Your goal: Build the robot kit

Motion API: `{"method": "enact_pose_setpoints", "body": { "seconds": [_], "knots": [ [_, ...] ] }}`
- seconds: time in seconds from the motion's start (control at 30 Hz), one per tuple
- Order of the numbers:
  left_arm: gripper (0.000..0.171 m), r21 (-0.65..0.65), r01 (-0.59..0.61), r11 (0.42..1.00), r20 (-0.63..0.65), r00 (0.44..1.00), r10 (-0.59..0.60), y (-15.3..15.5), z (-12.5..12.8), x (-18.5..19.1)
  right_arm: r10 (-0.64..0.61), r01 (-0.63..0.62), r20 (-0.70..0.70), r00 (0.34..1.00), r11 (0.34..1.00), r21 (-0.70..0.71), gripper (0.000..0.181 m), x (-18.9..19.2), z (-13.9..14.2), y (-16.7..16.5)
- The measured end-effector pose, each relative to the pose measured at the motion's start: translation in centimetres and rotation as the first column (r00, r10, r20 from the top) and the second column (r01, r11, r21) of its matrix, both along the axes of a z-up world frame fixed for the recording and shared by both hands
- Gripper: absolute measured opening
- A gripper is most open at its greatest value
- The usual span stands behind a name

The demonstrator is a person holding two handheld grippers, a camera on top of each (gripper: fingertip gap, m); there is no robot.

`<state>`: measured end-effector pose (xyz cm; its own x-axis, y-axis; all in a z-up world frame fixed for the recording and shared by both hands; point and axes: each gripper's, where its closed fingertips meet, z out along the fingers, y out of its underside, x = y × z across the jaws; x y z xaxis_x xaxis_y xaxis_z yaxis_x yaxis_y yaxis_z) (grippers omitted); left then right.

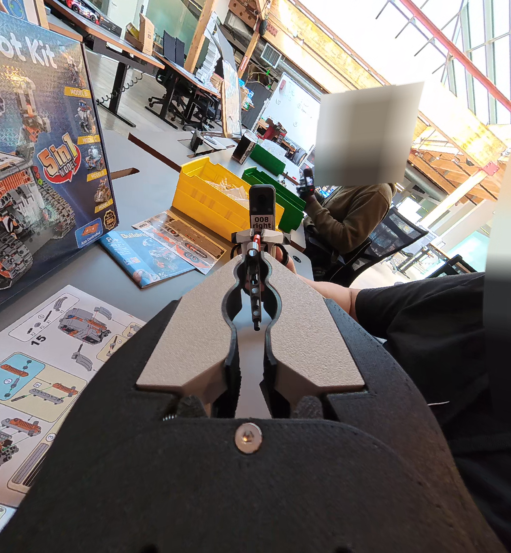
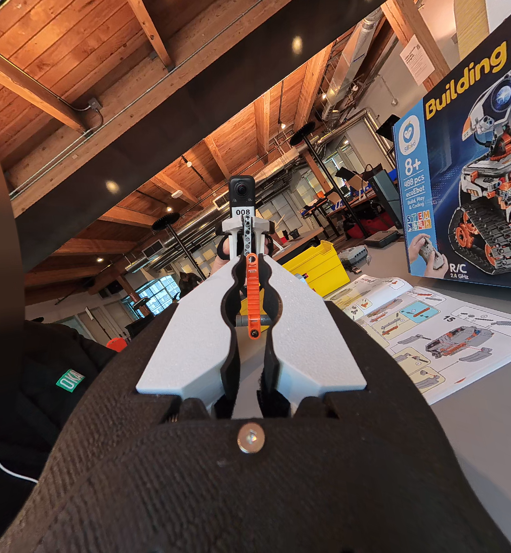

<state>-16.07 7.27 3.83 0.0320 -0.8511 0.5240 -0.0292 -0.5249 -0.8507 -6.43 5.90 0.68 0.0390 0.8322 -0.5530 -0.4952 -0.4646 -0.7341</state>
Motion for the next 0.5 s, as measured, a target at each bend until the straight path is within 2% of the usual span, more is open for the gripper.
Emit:
{"method": "enact_pose_setpoints", "body": {
  "seconds": [0.5],
  "knots": [
    [0.004, 0.0, 0.001, 1.0, -0.001, 1.0, -0.001, -0.03, -0.04, -0.06, 0.004, -0.004, 0.003, 1.0, 1.0, 0.002, 0.005, -0.07, 0.03, -0.08]
  ]
}}
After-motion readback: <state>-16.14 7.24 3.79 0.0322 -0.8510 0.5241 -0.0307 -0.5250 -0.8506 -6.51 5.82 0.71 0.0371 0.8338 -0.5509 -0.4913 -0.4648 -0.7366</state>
